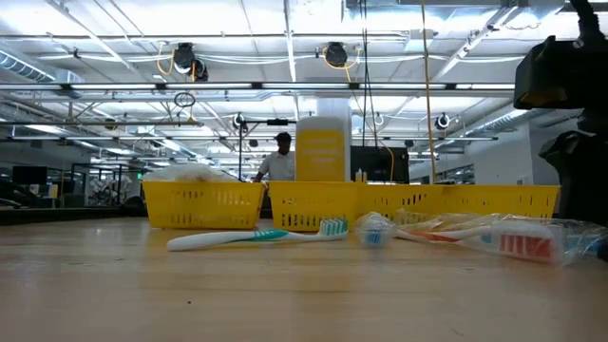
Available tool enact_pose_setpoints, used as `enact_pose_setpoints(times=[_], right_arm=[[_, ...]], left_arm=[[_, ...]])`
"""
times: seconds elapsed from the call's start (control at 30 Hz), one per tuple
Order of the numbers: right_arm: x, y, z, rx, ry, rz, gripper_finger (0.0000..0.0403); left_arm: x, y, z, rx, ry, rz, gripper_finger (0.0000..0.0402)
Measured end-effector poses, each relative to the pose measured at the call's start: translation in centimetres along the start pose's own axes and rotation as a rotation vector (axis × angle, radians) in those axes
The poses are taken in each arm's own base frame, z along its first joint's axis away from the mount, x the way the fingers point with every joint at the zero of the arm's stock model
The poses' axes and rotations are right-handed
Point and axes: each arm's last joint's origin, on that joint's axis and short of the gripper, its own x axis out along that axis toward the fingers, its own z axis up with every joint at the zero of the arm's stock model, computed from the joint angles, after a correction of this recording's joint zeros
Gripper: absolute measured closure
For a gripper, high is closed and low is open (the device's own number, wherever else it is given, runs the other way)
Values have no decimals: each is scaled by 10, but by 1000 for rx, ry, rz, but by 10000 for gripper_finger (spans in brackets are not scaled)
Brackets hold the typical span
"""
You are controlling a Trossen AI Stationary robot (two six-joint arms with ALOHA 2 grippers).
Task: Pick & Place Travel size toiletries
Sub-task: Put the blue toothbrush into the right yellow bin
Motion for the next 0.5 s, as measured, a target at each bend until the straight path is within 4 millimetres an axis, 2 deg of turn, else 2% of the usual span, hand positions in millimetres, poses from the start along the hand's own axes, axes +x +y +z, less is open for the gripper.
enact_pose_setpoints(times=[0.13, 0.4, 0.5], right_arm=[[-1, 0, -1, 1, 3, 1, 222], [-8, 0, 2, -29, 19, 50, 379], [-19, -2, 4, -39, 8, 78, 384]], left_arm=[[3, 3, -2, -42, 19, 24, 277], [10, 12, -9, -67, 69, 50, 277], [10, 12, -10, -57, 77, 50, 277]])
